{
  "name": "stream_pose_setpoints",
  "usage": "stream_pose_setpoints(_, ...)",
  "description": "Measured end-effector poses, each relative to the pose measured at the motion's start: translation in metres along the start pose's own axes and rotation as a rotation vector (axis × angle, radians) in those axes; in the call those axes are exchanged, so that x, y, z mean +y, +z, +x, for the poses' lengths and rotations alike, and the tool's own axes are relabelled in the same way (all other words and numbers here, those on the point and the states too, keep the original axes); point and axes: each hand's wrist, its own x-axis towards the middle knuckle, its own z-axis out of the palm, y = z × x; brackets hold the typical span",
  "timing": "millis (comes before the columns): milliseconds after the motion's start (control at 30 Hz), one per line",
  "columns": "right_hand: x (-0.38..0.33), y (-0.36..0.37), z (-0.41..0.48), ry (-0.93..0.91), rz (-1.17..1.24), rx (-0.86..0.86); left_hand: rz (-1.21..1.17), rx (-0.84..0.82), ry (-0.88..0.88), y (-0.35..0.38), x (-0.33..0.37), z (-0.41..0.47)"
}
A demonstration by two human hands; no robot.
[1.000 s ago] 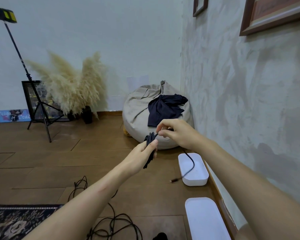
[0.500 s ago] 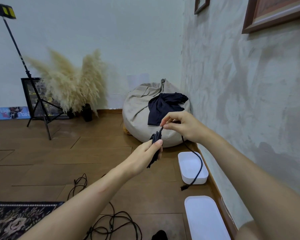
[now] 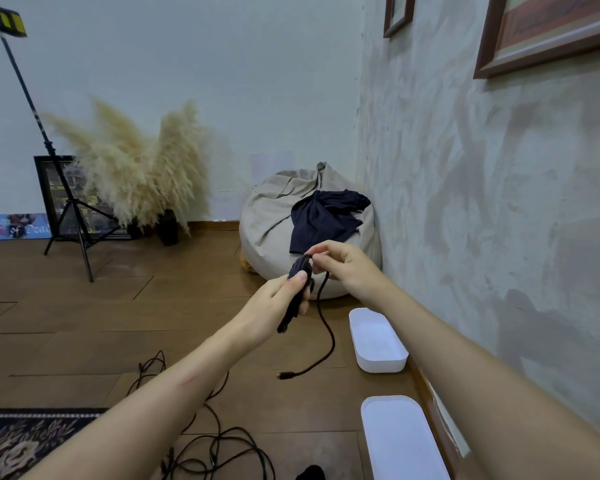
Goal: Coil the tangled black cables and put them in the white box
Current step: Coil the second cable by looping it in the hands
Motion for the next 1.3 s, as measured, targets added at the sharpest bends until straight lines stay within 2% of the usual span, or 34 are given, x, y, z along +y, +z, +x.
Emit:
stream_pose_setpoints(367, 0.009, 0.009, 0.009, 0.032, 0.014, 0.065, -0.122, 0.044, 0.025, -0.003, 0.002, 0.005)
stream_pose_setpoints(600, 0.023, 0.024, 0.007, 0.024, -0.076, 0.113, -0.242, 0.081, 0.029, -0.001, 0.003, 0.013)
stream_pose_setpoints(700, 0.027, 0.045, 0.004, 0.084, -0.115, 0.058, -0.323, 0.098, 0.004, -0.003, 0.0, 0.017)
stream_pose_setpoints(800, 0.027, 0.061, 0.0, 0.129, -0.256, 0.019, -0.37, 0.129, -0.043, -0.006, -0.008, 0.021)
stream_pose_setpoints(933, 0.031, 0.071, -0.002, 0.208, -0.181, -0.132, -0.437, 0.211, -0.095, -0.009, -0.014, 0.026)
stream_pose_setpoints(1133, 0.027, 0.074, -0.012, 0.268, -0.249, -0.343, -0.563, 0.331, -0.083, -0.02, -0.018, 0.036)
stream_pose_setpoints(1300, 0.026, 0.083, -0.022, 0.323, -0.284, -0.405, -0.54, 0.38, -0.085, -0.02, -0.021, 0.039)
